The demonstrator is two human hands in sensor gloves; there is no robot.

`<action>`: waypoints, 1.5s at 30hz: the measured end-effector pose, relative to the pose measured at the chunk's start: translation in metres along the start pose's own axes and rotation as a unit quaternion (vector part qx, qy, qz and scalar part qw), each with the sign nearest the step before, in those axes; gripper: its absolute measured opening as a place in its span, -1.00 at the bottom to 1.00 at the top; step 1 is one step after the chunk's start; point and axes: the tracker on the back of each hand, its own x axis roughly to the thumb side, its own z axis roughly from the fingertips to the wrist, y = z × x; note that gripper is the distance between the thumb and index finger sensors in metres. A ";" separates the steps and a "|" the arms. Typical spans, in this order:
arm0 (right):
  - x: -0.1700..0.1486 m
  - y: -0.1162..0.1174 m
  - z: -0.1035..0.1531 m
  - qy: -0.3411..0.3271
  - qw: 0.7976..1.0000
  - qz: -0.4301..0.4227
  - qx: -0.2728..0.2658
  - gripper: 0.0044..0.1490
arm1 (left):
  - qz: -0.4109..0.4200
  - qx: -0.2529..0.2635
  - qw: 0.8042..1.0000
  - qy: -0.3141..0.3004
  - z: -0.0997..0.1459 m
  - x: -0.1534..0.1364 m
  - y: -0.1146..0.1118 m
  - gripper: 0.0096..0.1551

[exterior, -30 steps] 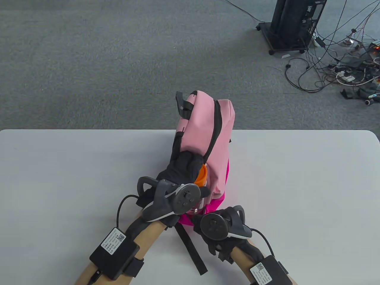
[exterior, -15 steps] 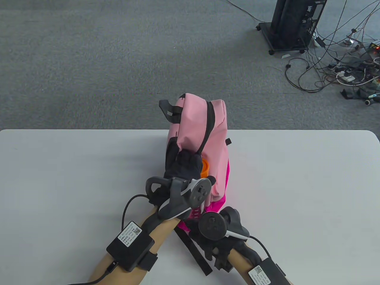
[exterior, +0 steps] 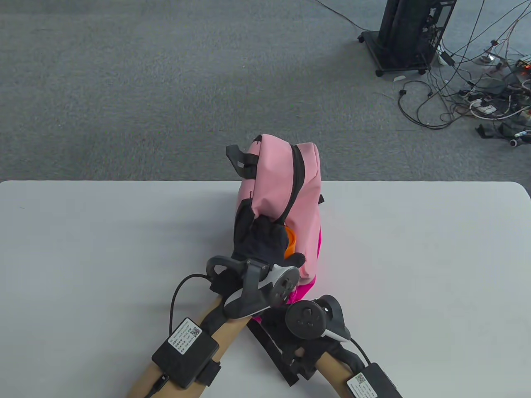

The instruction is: Pack school bag

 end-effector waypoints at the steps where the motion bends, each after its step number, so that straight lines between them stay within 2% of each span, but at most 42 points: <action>1: 0.003 -0.001 0.001 0.000 1.000 0.012 -0.003 -0.55 | -0.009 -0.035 0.999 -0.015 -0.003 0.001 0.003 -0.15; 2: 0.008 -0.004 0.001 0.001 0.999 0.046 0.001 -0.55 | -0.004 -0.068 0.997 -0.036 -0.006 0.001 0.007 -0.15; 3: 0.012 -0.007 0.001 -0.004 0.996 0.085 0.000 -0.55 | 0.015 -0.079 0.996 -0.048 -0.007 0.001 0.009 -0.16; 5: 0.010 -0.009 0.001 -0.009 0.997 0.077 -0.003 -0.55 | 0.059 -0.087 0.992 -0.073 -0.008 0.003 0.011 -0.21; 8: 0.010 -0.007 0.004 -0.010 0.997 0.075 -0.009 -0.55 | 0.064 -0.103 0.991 -0.057 -0.010 0.003 0.014 -0.25; 11: 0.008 -0.008 0.012 -0.006 0.996 0.090 -0.002 -0.57 | 0.055 -0.099 0.993 -0.036 -0.016 -0.007 0.010 -0.27; 12: 0.007 -0.007 0.014 -0.002 0.996 0.086 0.010 -0.57 | 0.040 -0.120 0.992 -0.030 -0.020 -0.013 0.004 -0.30; 14: 0.006 -0.002 0.018 0.006 0.996 0.085 0.023 -0.57 | -0.014 -0.216 0.975 -0.042 -0.023 -0.018 -0.014 -0.42; 16: 0.004 -0.001 0.019 0.001 0.995 0.099 0.018 -0.56 | 0.047 -0.151 0.985 -0.069 -0.015 -0.028 -0.016 -0.42; 18: 0.002 -0.001 0.018 0.014 0.996 0.084 0.030 -0.57 | 0.086 -0.171 0.979 -0.076 -0.010 -0.034 -0.016 -0.40; 20: 0.001 -0.001 0.016 0.017 0.997 0.066 0.029 -0.57 | 0.081 -0.179 0.977 -0.084 -0.009 -0.035 -0.014 -0.37; 23: 0.004 -0.004 0.014 0.004 0.995 0.102 0.016 -0.58 | 0.104 -0.247 0.958 -0.107 -0.008 -0.034 -0.015 -0.31; 25: 0.006 -0.006 0.012 0.004 0.991 0.128 0.033 -0.58 | 0.104 -0.230 0.961 -0.114 -0.007 -0.036 -0.018 -0.33; 27: 0.005 -0.005 0.013 0.005 0.992 0.123 0.026 -0.58 | 0.146 -0.268 0.946 -0.109 -0.006 -0.042 -0.023 -0.34; 29: 0.004 -0.003 0.016 0.027 0.991 0.128 0.023 -0.58 | 0.129 -0.253 0.952 -0.114 -0.002 -0.043 -0.024 -0.35; 31: 0.006 -0.006 0.017 0.106 0.986 0.108 0.072 -0.57 | 0.107 -0.263 0.953 -0.106 0.003 -0.038 -0.022 -0.34; 34: 0.009 -0.010 0.016 0.125 0.975 0.145 0.113 -0.54 | 0.046 -0.276 0.950 -0.138 0.012 -0.025 -0.014 -0.22; 36: 0.014 -0.008 0.012 0.106 0.961 0.205 0.154 -0.38 | 0.031 -0.181 0.971 -0.152 0.020 -0.020 0.007 -0.37; 37: 0.018 -0.004 0.010 0.102 0.946 0.252 0.176 -0.35 | 0.030 -0.066 0.986 -0.150 0.024 -0.019 0.026 -0.42; 38: 0.020 -0.002 0.008 0.100 0.937 0.278 0.186 -0.33 | 0.029 0.006 0.990 -0.140 0.027 -0.020 0.039 -0.46; 39: 0.021 0.001 0.006 0.103 0.928 0.303 0.189 -0.35 | 0.015 0.062 0.989 -0.130 0.028 -0.020 0.057 -0.46; 40: 0.021 0.003 0.004 0.103 0.925 0.308 0.196 -0.39 | -0.008 0.083 0.990 -0.111 0.026 -0.024 0.070 -0.43; 41: 0.021 0.003 0.003 0.115 0.922 0.305 0.207 -0.41 | -0.021 0.081 0.992 -0.093 0.021 -0.029 0.080 -0.36; 43: 0.017 0.004 0.003 0.112 0.922 0.301 0.217 -0.46 | -0.058 0.016 0.998 -0.033 0.007 -0.045 0.086 -0.19; 45: 0.012 0.005 0.007 0.094 0.923 0.309 0.209 -0.47 | -0.107 -0.104 0.989 0.020 -0.009 -0.069 0.078 -0.04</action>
